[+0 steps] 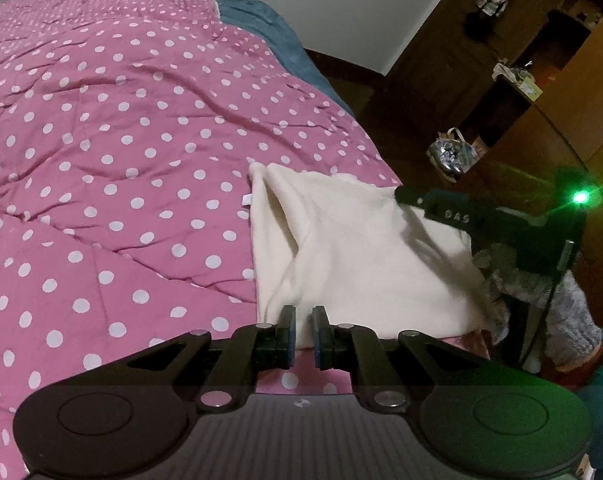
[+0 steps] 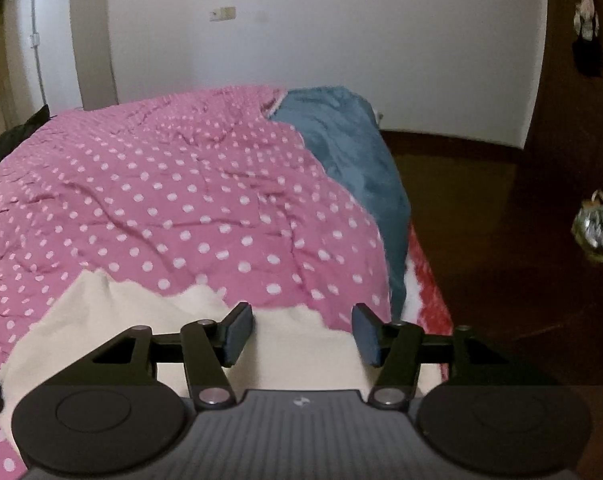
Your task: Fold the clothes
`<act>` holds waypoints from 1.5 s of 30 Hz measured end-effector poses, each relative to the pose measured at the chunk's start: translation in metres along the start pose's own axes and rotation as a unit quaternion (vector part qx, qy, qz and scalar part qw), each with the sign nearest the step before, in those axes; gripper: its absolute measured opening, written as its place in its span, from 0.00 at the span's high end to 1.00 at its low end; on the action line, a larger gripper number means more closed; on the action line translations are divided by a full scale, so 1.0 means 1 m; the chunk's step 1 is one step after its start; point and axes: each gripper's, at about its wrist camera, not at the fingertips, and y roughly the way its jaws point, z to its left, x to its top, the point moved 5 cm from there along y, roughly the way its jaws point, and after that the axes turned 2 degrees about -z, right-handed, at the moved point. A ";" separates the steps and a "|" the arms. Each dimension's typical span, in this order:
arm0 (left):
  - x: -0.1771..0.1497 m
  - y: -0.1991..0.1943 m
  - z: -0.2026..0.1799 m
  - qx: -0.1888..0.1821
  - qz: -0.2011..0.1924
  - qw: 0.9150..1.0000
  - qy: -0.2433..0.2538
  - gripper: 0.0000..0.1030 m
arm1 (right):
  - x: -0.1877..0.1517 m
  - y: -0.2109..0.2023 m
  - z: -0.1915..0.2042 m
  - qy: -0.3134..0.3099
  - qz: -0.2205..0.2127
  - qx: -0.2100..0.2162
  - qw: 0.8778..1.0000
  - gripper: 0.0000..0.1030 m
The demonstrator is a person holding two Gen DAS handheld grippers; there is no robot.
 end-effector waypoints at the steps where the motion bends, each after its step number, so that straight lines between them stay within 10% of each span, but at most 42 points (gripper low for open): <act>1: 0.000 0.000 0.000 0.000 0.000 1.000 0.000 0.90 | 0.001 0.000 0.004 -0.005 0.000 0.002 1.000 0.45; 30: -0.001 -0.003 0.004 -0.010 0.005 1.000 -0.015 0.89 | 0.016 -0.016 0.050 -0.073 -0.012 0.041 0.996 0.20; 45: 0.016 -0.010 -0.024 0.008 -0.026 0.999 0.025 0.62 | -0.034 -0.073 -0.007 -0.027 0.001 0.003 1.000 0.16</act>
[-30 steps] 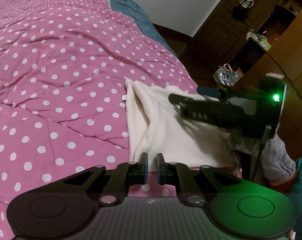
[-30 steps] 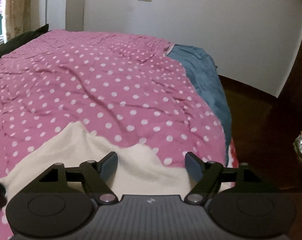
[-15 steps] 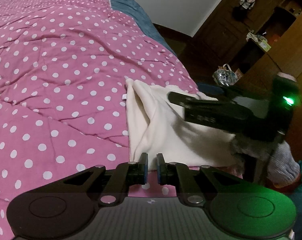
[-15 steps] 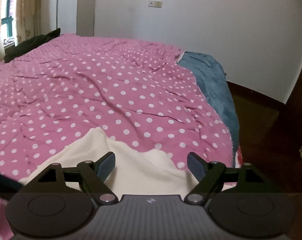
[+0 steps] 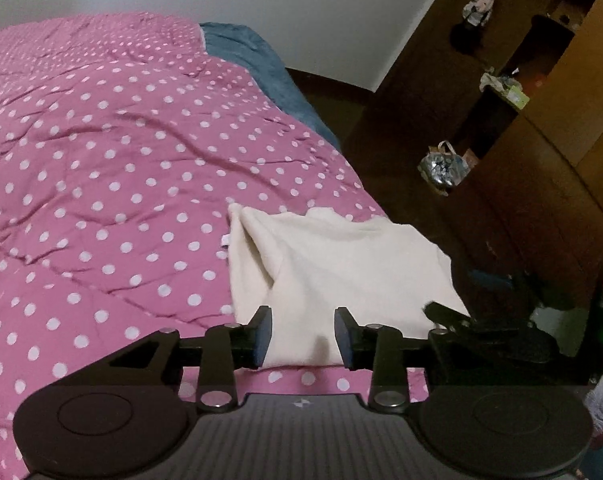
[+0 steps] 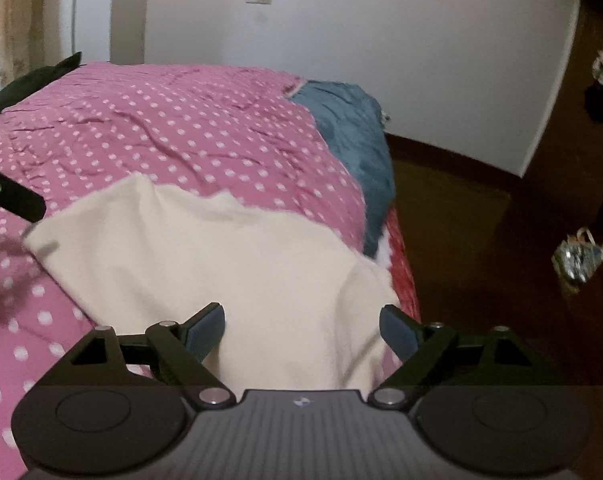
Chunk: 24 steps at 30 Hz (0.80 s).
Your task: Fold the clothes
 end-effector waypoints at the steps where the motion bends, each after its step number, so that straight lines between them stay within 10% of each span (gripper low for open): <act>1: -0.002 0.004 0.000 0.005 0.005 1.000 0.003 0.62 | -0.004 -0.003 -0.003 0.003 0.001 -0.002 1.000 0.16; 24: -0.027 -0.034 0.002 0.069 -0.037 0.996 0.038 0.04 | -0.025 -0.028 0.012 0.016 -0.001 -0.019 1.000 0.00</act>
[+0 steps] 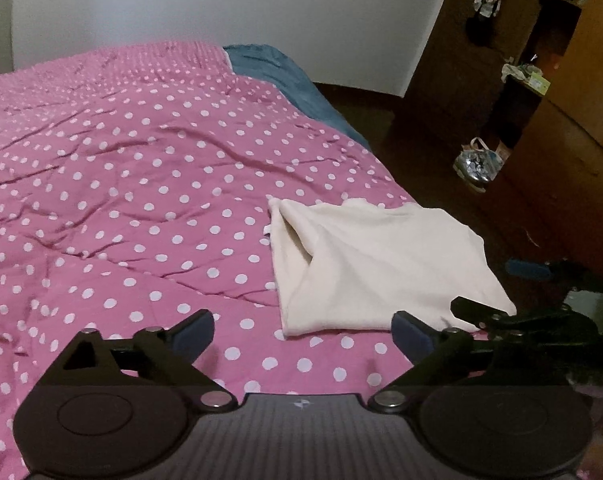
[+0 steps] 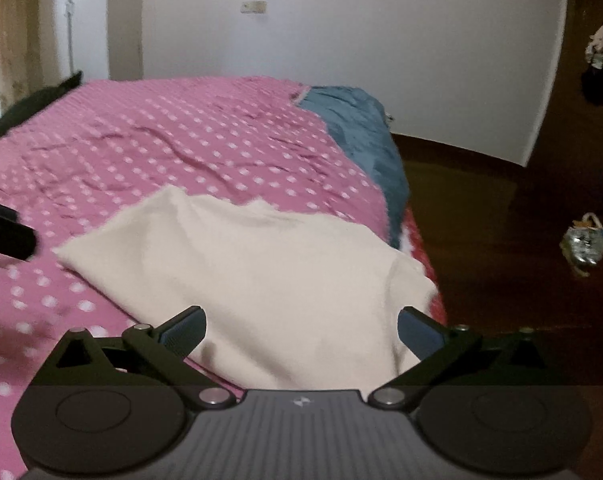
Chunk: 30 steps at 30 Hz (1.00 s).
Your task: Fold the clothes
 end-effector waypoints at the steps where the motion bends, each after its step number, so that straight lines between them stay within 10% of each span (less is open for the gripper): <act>1: -0.001 -0.002 0.000 0.001 -0.002 1.000 0.002 0.03 | -0.003 0.001 -0.002 0.003 0.006 0.000 1.000 0.00; 30: -0.021 -0.005 -0.022 0.037 0.010 0.998 0.042 0.00 | -0.026 -0.006 -0.030 0.083 0.028 -0.009 0.996 0.00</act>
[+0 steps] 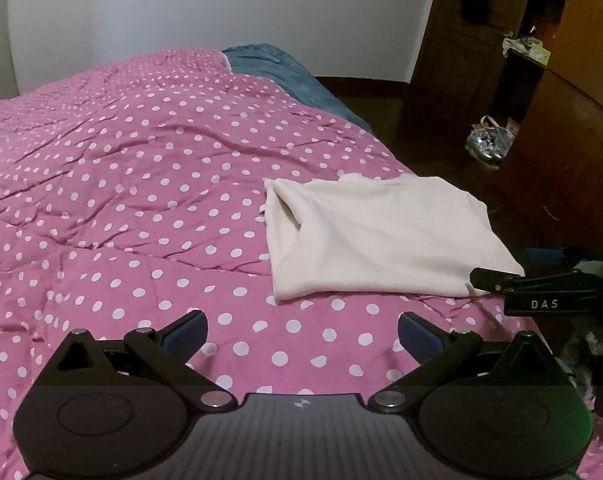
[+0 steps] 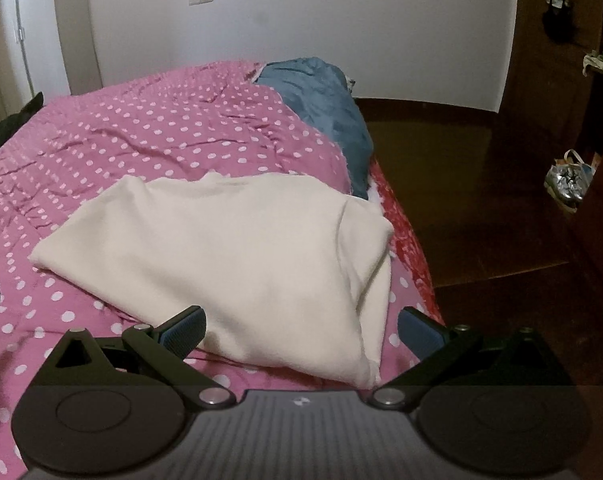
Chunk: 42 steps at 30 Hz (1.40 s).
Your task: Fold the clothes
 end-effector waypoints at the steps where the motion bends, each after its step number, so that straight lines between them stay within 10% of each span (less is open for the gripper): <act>1: 0.000 -0.001 0.000 0.002 -0.001 1.000 0.001 0.00 | 0.000 -0.001 0.001 0.001 -0.001 0.003 1.000 0.00; 42: -0.017 -0.040 -0.008 0.041 -0.049 0.997 0.035 0.00 | -0.006 -0.048 0.048 -0.004 -0.034 0.062 0.997 0.00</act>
